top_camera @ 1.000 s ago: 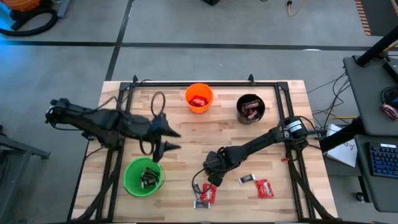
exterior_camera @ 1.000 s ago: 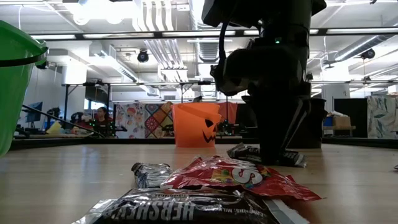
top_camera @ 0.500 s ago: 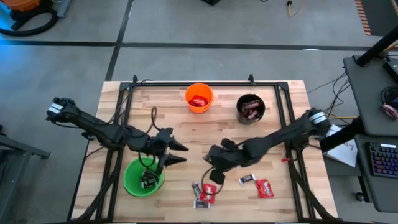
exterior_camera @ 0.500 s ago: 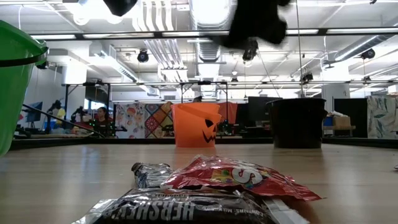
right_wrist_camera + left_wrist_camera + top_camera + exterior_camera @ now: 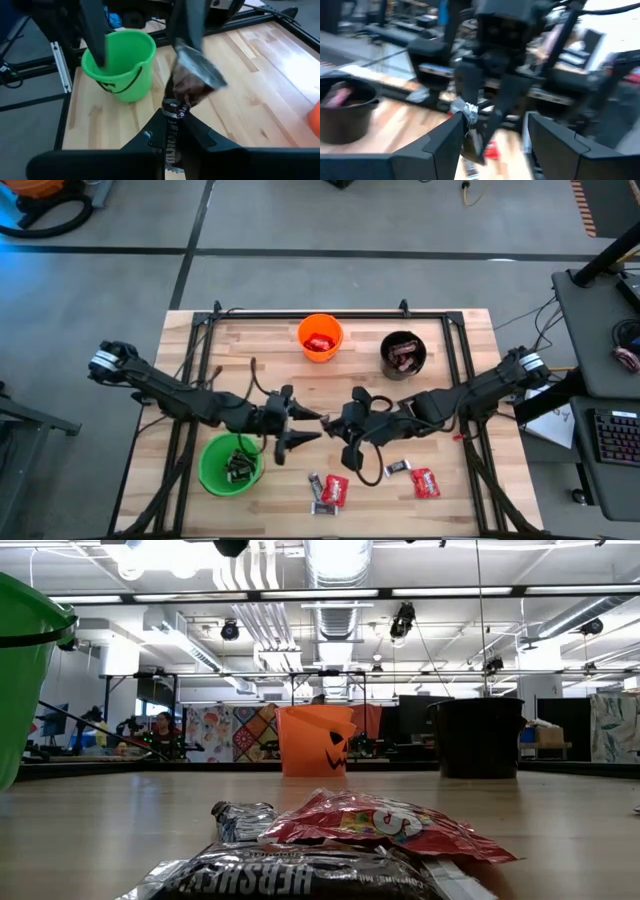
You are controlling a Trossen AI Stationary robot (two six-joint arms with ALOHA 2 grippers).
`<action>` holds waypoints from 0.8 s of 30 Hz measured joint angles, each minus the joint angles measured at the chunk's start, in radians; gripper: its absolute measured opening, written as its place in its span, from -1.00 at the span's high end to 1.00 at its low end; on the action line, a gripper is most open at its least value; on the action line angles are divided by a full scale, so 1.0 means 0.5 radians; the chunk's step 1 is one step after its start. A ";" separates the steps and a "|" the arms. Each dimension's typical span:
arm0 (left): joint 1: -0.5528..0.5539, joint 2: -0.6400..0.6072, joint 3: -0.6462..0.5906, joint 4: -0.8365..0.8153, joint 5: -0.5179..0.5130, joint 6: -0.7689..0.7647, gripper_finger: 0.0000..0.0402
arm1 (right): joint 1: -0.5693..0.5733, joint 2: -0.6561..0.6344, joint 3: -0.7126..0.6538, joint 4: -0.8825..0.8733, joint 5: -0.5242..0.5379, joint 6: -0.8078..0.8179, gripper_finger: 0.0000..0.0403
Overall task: Sort candy
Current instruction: Put the black chocolate into the green bucket
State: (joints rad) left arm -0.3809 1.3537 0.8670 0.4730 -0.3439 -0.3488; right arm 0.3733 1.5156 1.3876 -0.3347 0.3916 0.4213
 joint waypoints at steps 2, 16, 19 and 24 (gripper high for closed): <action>0.000 0.047 0.055 -0.083 -0.106 -0.010 -0.03 | 0.000 0.010 -0.001 -0.001 0.004 0.001 0.89; 0.010 0.240 0.233 -0.188 -0.184 -0.013 0.39 | 0.005 0.035 -0.001 0.001 -0.004 0.015 0.89; 0.013 0.235 0.233 -0.195 -0.186 -0.009 0.62 | 0.005 0.035 -0.001 0.014 -0.002 0.065 0.88; 0.012 0.225 0.233 -0.203 -0.186 -0.014 0.88 | 0.005 0.035 -0.001 0.019 0.003 0.098 0.70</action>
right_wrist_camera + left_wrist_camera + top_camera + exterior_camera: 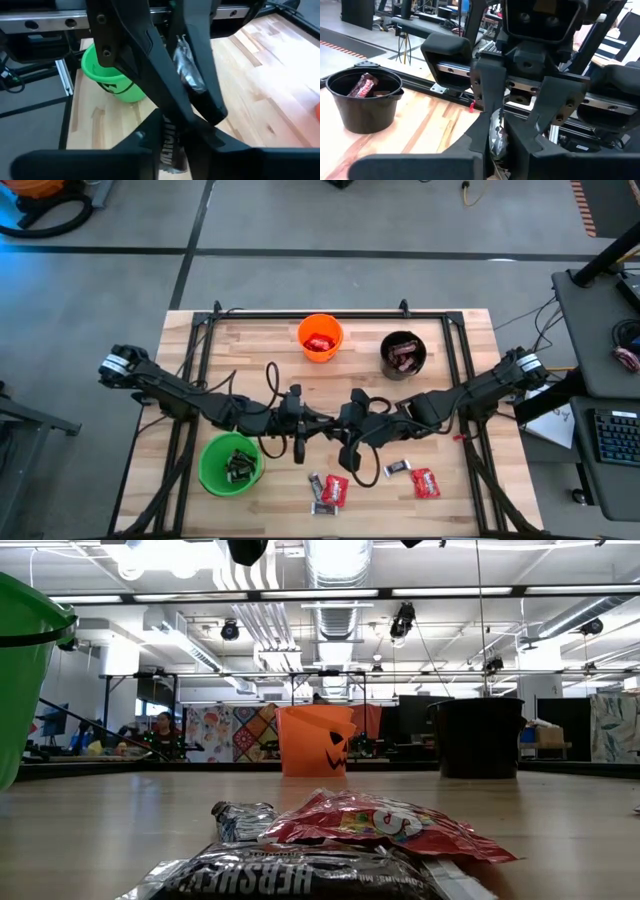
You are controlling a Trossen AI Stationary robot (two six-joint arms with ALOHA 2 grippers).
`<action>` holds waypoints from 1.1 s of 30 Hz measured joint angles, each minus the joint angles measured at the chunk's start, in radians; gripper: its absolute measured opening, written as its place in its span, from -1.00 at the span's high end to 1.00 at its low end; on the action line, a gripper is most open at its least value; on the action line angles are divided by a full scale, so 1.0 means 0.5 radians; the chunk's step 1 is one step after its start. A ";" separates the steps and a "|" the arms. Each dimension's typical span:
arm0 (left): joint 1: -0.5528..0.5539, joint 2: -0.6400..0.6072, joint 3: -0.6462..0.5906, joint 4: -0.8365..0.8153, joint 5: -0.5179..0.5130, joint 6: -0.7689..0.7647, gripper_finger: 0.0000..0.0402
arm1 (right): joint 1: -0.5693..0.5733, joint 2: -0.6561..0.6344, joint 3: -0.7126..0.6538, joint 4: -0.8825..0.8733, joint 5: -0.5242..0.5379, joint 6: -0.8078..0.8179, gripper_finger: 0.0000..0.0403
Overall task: Sort candy
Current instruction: Put the black chocolate into the green bucket
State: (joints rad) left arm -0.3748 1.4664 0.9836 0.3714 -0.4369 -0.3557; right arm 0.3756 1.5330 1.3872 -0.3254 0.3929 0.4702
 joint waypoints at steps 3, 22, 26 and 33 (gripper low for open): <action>-0.001 -0.008 0.000 0.000 0.003 -0.002 0.92 | -0.001 0.000 0.000 0.006 0.002 0.050 0.51; -0.220 -0.180 1.078 -2.827 0.414 -0.457 0.87 | -0.001 -0.169 0.000 -0.605 -0.075 0.363 0.02; -0.408 -0.139 1.145 -3.261 0.496 -0.643 0.86 | -0.001 -0.172 0.000 -0.716 -0.158 0.420 0.02; -0.636 -0.135 0.881 -3.355 0.481 -0.826 0.86 | 0.008 -0.161 -0.002 -0.761 -0.177 0.474 0.01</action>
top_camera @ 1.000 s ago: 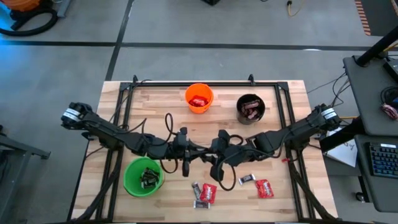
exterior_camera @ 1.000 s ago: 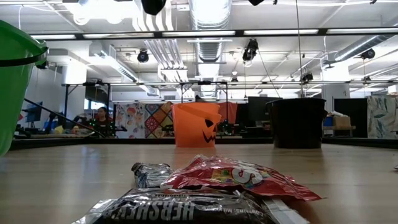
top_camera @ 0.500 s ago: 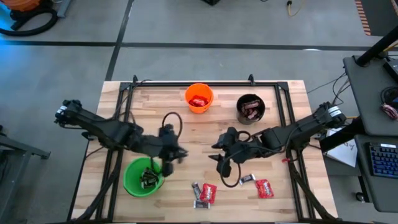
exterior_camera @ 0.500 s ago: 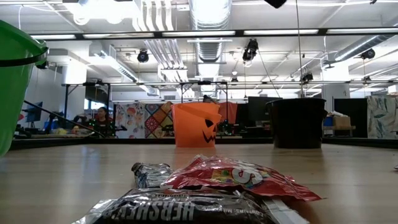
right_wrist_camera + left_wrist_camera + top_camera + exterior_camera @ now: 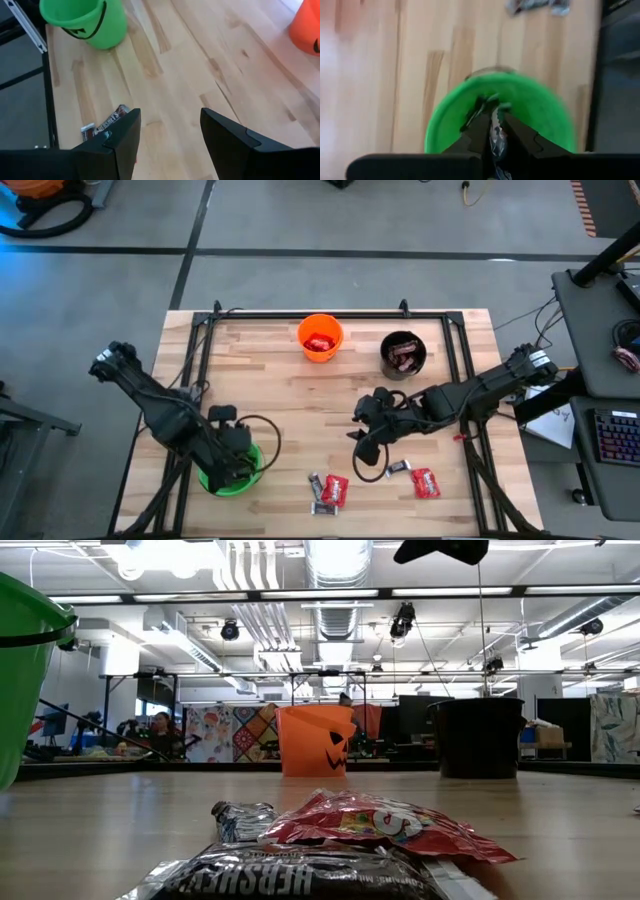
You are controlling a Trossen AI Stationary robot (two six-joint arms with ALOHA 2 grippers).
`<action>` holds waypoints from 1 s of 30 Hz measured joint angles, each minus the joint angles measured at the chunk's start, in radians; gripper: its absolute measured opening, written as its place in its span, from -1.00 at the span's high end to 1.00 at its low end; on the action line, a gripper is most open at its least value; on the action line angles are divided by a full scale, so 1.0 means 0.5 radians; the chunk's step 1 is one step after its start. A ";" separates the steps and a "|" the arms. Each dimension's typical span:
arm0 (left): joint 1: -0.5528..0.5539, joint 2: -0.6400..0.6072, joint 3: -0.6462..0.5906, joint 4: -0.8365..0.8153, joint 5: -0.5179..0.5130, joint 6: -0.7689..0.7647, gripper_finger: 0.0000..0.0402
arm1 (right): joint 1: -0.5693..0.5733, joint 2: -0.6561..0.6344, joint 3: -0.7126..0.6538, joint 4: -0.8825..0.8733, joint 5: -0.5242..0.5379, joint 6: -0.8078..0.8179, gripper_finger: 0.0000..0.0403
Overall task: Sort candy
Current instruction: Put the black chocolate into the green bucket
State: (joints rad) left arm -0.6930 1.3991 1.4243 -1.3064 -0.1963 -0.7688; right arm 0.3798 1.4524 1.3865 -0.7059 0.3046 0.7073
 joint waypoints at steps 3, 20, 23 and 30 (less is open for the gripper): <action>0.000 0.000 -0.157 0.036 0.015 -0.087 0.88 | 0.000 0.000 0.000 0.001 -0.003 0.010 0.01; 0.001 0.000 -0.453 0.187 0.152 -0.170 0.81 | -0.001 -0.011 0.000 -0.001 -0.113 0.285 0.01; 0.001 0.000 -0.453 0.184 0.152 -0.169 0.81 | -0.001 -0.011 0.000 -0.013 -0.157 0.425 0.01; 0.001 0.000 -0.453 0.188 0.174 -0.163 0.78 | 0.004 -0.011 -0.001 -0.139 -0.353 0.674 0.01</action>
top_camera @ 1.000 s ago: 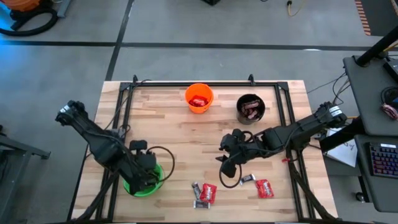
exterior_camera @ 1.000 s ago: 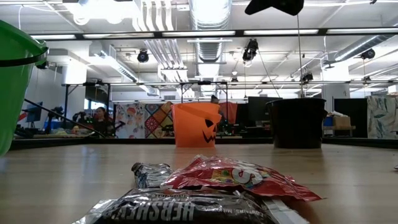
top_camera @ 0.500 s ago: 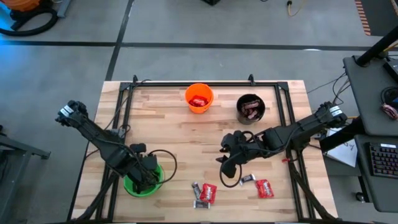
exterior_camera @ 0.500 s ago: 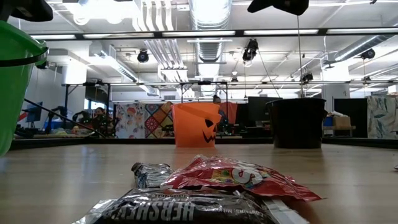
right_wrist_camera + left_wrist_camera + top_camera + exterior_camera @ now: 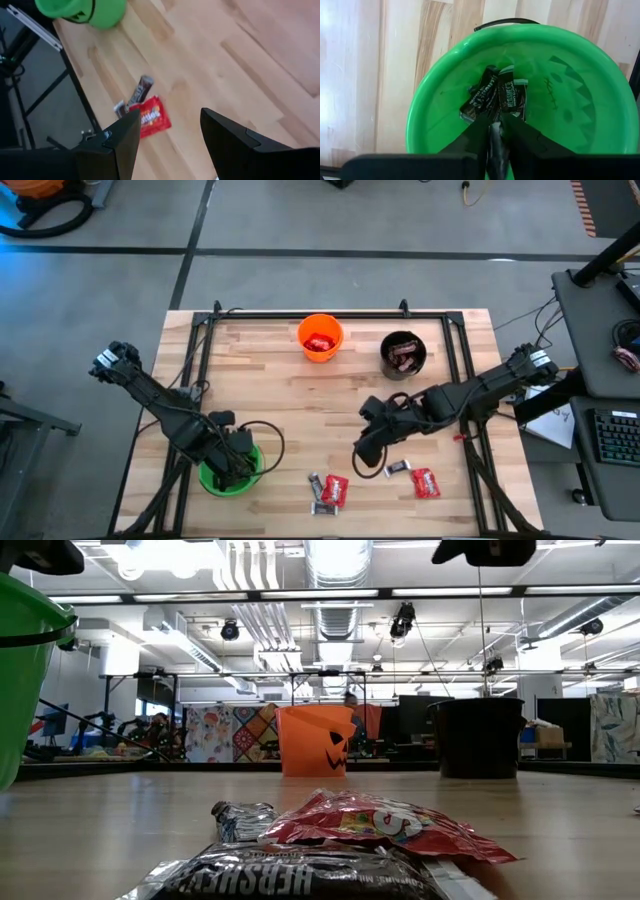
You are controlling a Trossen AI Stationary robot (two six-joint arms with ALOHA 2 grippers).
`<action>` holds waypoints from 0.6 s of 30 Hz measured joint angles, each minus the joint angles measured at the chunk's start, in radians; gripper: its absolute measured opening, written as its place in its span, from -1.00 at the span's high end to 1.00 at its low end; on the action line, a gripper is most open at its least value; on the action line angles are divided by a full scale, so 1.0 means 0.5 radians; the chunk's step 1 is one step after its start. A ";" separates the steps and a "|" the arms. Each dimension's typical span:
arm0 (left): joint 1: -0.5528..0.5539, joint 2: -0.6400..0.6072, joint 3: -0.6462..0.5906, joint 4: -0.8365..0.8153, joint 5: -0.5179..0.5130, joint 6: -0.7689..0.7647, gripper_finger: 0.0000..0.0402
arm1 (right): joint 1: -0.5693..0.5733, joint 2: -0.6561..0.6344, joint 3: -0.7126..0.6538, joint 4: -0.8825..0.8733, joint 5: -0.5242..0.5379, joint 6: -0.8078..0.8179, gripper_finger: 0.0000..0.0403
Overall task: Sort candy
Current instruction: Put the black chocolate into the green bucket, then put the red candy into the orange bucket
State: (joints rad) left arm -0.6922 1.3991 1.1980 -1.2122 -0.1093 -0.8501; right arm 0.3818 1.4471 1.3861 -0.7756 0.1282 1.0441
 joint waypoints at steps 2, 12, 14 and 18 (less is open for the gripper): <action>0.000 0.000 0.000 0.002 0.010 0.000 0.71 | 0.006 0.001 0.000 -0.024 -0.017 0.024 0.01; 0.000 -0.002 0.120 -0.002 0.013 0.038 0.25 | 0.030 0.001 0.000 -0.252 -0.463 0.392 0.01; 0.000 -0.002 0.195 -0.002 -0.004 0.085 0.19 | 0.080 0.006 -0.003 -0.336 -0.587 0.451 0.01; 0.000 -0.004 0.381 0.003 -0.175 0.204 0.16 | 0.203 0.012 -0.028 -0.557 -0.646 0.607 0.01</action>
State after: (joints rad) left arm -0.6922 1.3972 1.3883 -1.2105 -0.1970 -0.7479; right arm 0.4833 1.4532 1.3722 -1.0540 -0.1949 1.3474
